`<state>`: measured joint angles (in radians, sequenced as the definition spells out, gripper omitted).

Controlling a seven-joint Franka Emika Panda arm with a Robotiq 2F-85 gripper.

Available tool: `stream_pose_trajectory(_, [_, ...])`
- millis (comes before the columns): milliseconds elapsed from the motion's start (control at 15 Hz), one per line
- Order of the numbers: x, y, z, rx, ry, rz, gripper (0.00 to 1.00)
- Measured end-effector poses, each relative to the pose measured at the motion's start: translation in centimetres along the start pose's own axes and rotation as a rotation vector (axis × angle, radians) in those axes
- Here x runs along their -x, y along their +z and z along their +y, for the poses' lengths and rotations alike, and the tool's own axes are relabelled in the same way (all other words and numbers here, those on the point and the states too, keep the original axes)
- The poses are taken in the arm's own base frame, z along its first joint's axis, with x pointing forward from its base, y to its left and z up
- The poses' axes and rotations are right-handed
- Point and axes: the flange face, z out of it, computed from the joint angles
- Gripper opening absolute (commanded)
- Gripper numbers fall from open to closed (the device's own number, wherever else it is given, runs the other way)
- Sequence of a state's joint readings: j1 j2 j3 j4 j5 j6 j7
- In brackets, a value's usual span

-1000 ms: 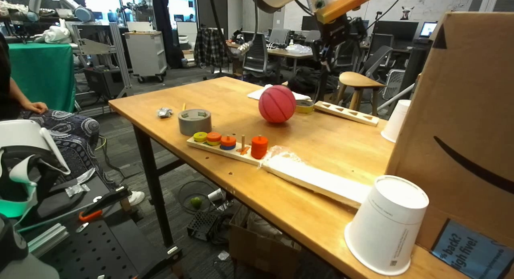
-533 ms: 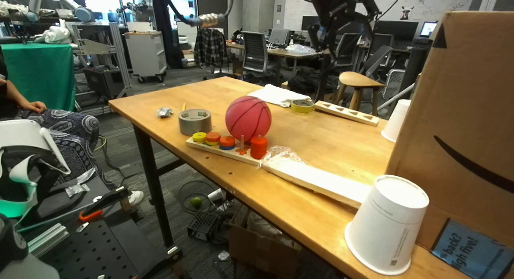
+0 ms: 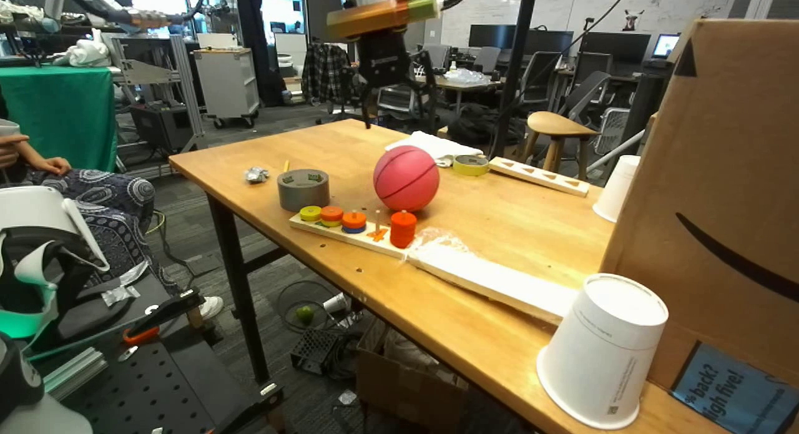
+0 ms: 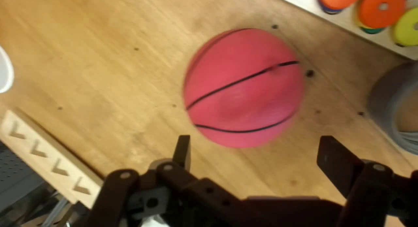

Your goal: Hit the ball around and it was not very smooth

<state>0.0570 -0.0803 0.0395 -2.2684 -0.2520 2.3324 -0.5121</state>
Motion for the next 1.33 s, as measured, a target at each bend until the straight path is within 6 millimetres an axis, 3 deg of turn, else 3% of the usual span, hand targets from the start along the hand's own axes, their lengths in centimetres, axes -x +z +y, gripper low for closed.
stream_pose_trajectory(267, [-0.7,-0.1,-6.0,-0.122,-0.073,0.108,1.00])
stream_pose_trajectory(600, [-2.2,0.0,-10.1,-0.223,-0.155,0.188,1.00])
stream_pose_trajectory(867, [-2.7,0.9,-10.7,-0.244,-0.138,0.172,1.00])
stream_pose_trajectory(1133, [-2.0,3.4,-10.2,-0.291,-0.064,0.101,1.00])
stream_pose_trajectory(1333, [-1.8,4.7,-10.9,-0.348,-0.041,0.039,1.00])
